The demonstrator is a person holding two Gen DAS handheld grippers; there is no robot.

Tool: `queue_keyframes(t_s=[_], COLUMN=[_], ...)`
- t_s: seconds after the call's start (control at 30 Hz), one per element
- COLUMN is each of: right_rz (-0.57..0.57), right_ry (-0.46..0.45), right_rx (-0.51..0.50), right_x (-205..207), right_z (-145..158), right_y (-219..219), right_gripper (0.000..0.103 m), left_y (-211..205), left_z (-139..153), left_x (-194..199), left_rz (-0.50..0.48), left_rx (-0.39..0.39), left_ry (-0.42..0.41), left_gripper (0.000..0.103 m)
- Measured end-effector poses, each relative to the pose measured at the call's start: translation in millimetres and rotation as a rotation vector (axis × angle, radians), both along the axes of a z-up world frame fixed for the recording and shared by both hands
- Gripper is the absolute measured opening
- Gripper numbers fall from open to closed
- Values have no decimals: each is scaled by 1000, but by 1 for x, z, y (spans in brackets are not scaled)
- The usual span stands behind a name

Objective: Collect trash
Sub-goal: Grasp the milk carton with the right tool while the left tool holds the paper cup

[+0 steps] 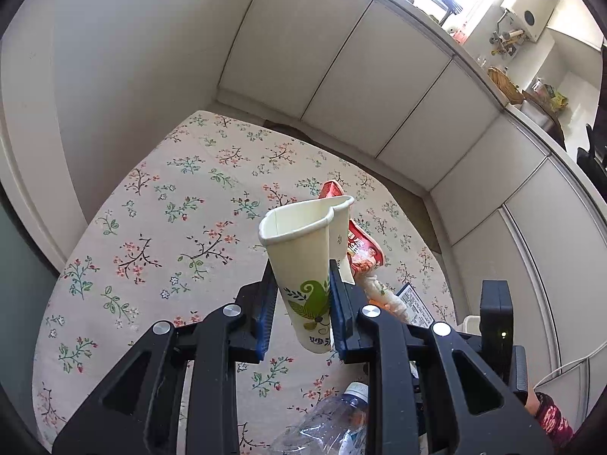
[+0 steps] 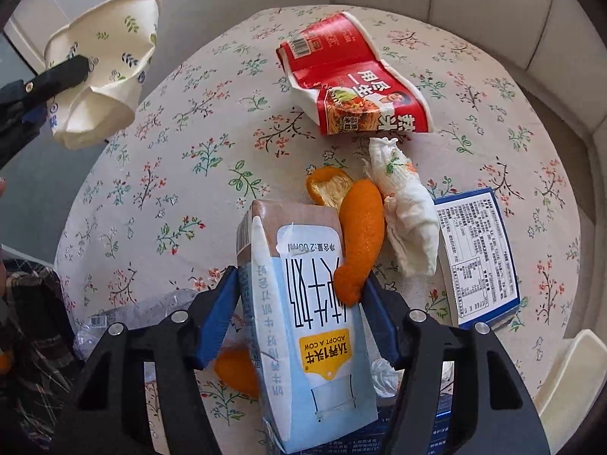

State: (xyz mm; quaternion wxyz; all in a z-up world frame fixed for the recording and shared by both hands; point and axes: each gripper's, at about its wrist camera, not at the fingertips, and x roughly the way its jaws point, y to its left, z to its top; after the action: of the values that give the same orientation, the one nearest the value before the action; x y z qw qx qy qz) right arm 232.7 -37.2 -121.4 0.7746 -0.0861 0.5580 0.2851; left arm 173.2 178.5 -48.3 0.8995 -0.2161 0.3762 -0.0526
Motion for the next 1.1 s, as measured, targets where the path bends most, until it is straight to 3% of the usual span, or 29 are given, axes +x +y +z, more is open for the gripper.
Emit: queue_keyframes(t_s=[0.37,0.53,0.63,0.83,0.87,0.9,1.1], right_rz=[-95,-119,-123,-135,-138,-133,-145], right_ry=[-136,-125,-168,-218,-229,-241,-257], right_rx=[84,109,44,95,109,135,195], right_x=[-11,-11,-13,-15,-16,-17,-22], right_z=[45,46,41,58,63,70,94], right_y=[-11,-14,-11,-17,-18,-20,-28], right_gripper=[60,60,59,59,58,39,35], left_y=[2,2,1,1,0,0,-7], left_z=[6,6,6,9,10,11,18], left_x=[-5,-6,-5,-5,-5,-5,-7], left_rz=[5,8,8,11,12,12,-3], left_rx=[-22,-21,-24,-28,-30,-33,-28], left_ry=[-18,-17,-16,-26,-28,-32,-47], left_gripper=[24,24,24,24,24,24,24])
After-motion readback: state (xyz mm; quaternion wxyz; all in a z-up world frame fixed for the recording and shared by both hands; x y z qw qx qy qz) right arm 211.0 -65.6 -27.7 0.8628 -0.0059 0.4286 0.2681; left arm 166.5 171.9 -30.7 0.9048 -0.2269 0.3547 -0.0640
